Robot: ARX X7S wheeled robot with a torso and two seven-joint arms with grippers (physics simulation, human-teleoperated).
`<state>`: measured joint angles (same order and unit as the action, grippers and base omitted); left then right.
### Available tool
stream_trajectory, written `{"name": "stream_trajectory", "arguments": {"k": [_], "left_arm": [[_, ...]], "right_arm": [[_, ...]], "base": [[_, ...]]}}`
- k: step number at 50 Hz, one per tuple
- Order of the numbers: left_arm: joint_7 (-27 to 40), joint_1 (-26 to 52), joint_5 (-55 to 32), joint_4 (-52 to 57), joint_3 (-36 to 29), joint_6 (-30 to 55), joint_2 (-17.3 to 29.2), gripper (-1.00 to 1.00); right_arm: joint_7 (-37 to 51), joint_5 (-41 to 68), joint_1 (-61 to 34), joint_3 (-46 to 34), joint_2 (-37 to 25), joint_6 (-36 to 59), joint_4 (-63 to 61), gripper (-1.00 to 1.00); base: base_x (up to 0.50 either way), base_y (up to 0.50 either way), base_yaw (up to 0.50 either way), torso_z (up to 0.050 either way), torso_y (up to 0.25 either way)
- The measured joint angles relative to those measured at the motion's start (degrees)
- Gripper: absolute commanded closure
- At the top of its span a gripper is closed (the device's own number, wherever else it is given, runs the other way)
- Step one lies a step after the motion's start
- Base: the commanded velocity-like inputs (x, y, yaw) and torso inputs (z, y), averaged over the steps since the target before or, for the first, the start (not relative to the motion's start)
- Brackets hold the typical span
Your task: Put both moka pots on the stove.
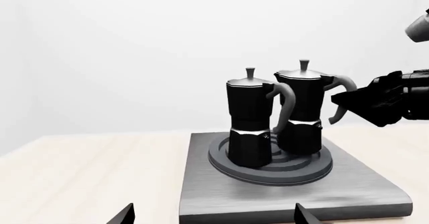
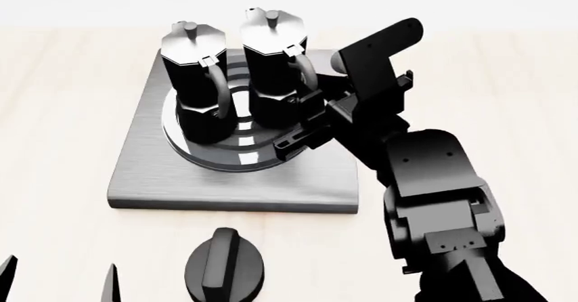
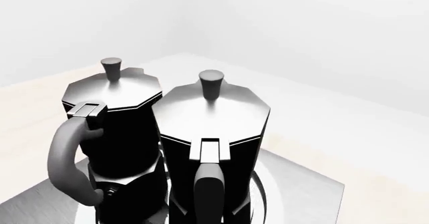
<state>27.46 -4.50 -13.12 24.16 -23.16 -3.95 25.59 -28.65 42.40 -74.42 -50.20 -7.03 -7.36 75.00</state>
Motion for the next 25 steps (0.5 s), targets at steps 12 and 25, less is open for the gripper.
{"name": "stream_trajectory", "arguments": {"k": [12,25], "left_arm": [[0.05,0.1,-0.04,-0.22,-0.1,-0.16,0.01,-1.0],[0.16,0.26,-0.05,-0.25,-0.3,-0.04,0.02,-1.0]], "right_arm": [[-1.37,-17.25,1.91,17.95,1.29,1.14,0.0,1.0],[-2.61,-29.94,2.7,32.19,2.46,1.27,-0.01,-1.0]], "base": [[0.0,0.0,0.0,0.0,0.001],[0.0,0.0,0.0,0.0,0.001]]}}
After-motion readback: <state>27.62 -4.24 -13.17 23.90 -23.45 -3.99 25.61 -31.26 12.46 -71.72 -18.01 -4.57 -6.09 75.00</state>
